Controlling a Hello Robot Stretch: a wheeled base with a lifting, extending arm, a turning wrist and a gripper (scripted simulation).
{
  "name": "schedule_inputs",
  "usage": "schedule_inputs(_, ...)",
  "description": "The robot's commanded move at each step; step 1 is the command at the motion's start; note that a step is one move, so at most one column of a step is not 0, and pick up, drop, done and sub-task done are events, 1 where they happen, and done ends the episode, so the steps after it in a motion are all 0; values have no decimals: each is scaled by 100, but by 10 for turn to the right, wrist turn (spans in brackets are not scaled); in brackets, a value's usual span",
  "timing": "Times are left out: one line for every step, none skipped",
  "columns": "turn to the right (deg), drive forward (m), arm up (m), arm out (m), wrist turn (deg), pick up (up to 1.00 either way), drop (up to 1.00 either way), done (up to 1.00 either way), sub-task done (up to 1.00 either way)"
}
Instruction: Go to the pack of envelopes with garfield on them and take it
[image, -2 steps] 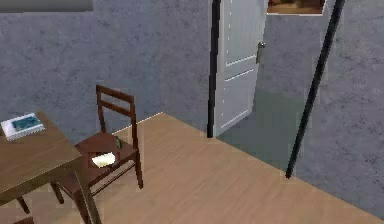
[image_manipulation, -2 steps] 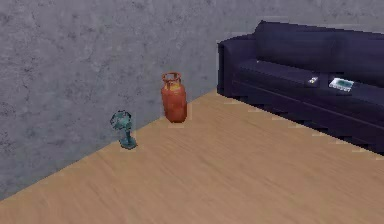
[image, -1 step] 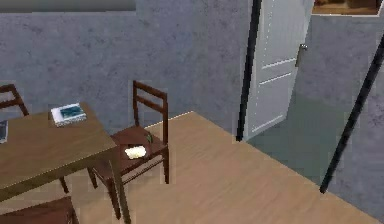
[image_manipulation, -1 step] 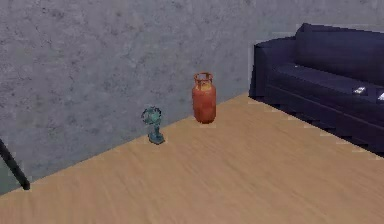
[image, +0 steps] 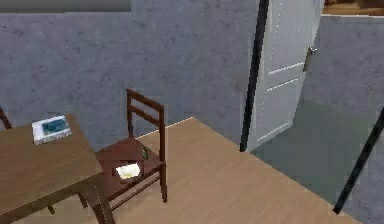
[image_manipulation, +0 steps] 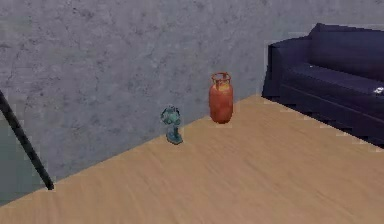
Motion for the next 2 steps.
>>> schedule_inputs(300,0,0,0,0,0,0,0,0)
schedule_inputs(0,100,0,0,0,0,0,0,0)
